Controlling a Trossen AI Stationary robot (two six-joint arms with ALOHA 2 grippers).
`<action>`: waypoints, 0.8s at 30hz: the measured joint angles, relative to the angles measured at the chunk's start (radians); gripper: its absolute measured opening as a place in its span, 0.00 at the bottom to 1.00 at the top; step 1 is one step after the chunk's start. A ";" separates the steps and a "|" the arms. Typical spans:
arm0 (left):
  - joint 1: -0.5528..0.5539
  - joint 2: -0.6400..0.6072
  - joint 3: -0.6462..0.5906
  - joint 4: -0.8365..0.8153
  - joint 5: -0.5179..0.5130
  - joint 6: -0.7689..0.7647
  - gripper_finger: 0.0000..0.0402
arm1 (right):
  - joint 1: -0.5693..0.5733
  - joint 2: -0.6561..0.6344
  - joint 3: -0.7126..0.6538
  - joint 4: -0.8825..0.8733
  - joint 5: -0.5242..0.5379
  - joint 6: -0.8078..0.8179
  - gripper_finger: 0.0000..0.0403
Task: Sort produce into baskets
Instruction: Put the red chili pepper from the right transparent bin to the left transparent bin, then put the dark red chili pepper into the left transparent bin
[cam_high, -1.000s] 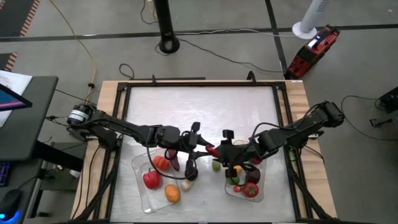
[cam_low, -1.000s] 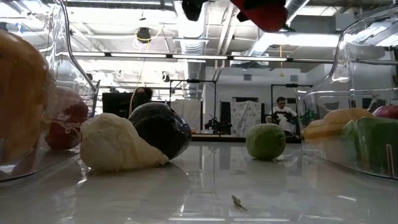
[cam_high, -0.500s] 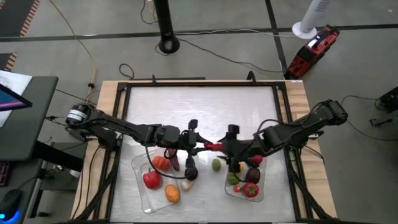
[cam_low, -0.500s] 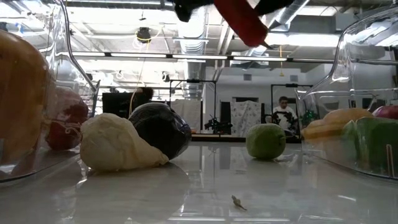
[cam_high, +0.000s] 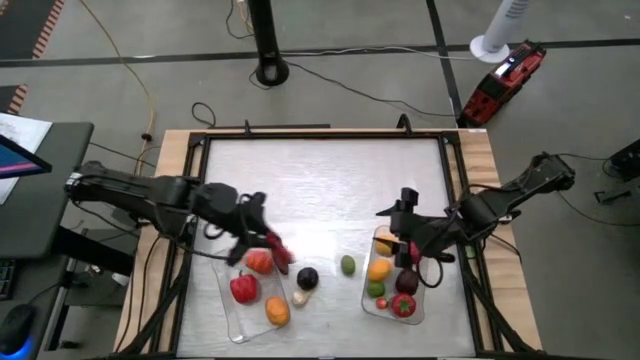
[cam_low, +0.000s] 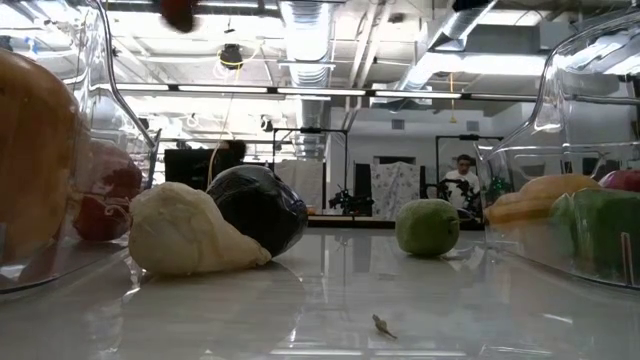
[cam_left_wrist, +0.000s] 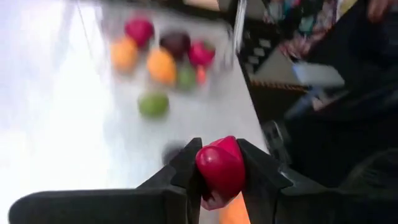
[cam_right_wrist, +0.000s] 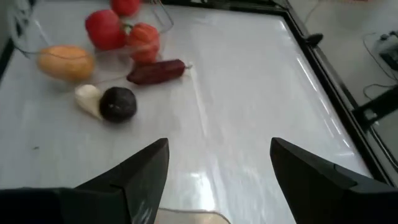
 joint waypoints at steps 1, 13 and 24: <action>-0.007 -0.022 0.000 -0.056 0.009 -0.035 0.19 | -0.001 -0.002 -0.010 -0.001 0.004 0.005 0.77; -0.183 0.046 -0.001 -0.309 -0.089 -0.344 0.40 | -0.032 0.006 -0.047 -0.022 0.013 0.030 0.77; -0.078 0.188 -0.001 -0.155 -0.174 -0.324 0.67 | -0.125 -0.031 -0.125 -0.061 0.012 0.004 0.75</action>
